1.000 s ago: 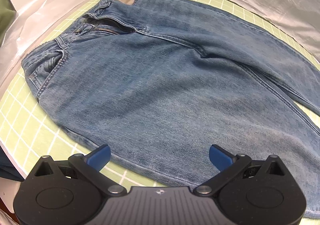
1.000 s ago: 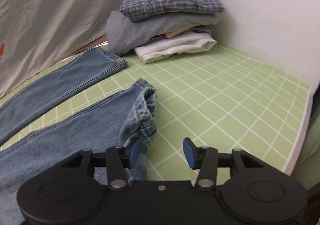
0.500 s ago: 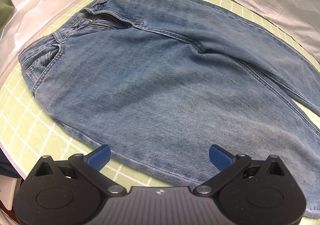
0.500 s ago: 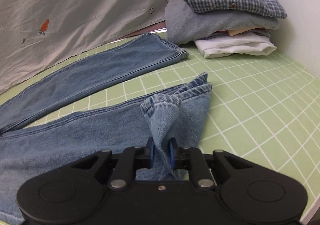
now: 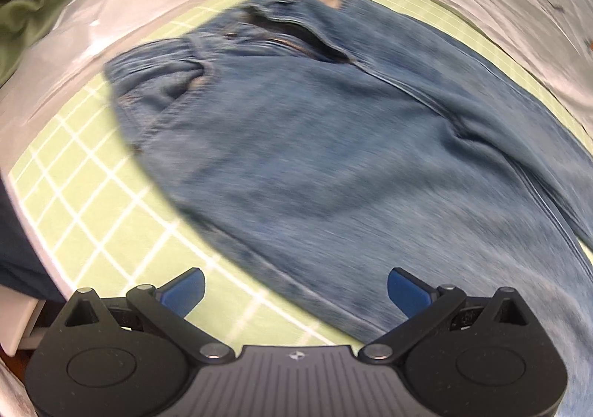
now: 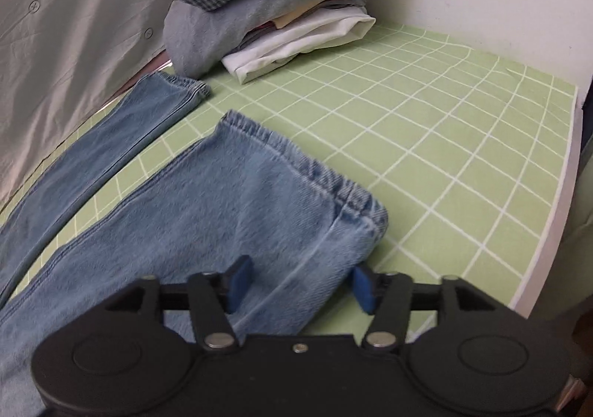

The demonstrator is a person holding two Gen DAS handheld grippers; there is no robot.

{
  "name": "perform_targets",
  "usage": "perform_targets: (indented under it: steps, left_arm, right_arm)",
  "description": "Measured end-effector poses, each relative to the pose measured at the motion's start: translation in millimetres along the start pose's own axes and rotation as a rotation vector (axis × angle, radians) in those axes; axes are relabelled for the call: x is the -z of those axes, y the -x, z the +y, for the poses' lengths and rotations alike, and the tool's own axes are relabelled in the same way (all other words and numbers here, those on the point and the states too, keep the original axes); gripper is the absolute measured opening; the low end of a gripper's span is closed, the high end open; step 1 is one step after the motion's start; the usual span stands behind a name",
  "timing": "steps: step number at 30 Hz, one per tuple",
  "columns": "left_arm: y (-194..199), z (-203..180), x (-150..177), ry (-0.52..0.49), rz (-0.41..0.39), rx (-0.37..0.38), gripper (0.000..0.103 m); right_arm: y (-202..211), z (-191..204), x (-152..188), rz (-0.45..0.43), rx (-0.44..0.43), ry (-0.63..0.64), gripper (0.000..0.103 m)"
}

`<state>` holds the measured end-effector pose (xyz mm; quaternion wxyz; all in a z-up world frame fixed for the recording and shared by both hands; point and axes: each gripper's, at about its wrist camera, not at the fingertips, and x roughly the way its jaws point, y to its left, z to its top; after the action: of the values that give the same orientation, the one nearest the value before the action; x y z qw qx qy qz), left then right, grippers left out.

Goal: Fold clothes

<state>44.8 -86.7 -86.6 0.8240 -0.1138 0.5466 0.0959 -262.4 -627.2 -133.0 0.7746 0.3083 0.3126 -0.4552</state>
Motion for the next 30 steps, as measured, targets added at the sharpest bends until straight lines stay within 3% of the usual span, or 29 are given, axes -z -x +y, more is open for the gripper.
perform_targets:
  steps: [6,16,20,30]
  left_arm:
    - [-4.1,37.0,-18.7,0.085,-0.02,-0.033,0.103]
    - [-18.5,79.2,-51.9,0.131,-0.042,-0.055,0.103]
    - [-26.9,93.3,-69.1,0.136,-0.046,-0.052,0.103]
    - [-47.5,105.7,-112.2,0.139,-0.05,-0.012,0.103]
  right_arm:
    - [4.4,17.5,9.9,0.041,-0.012,-0.075,0.081]
    - [10.7,52.1,28.0,0.065,0.008,-0.091,0.09]
    - [11.4,67.2,37.3,0.057,0.043,-0.094,0.101]
    - [-0.2,105.4,48.2,0.046,0.216,0.001,0.103]
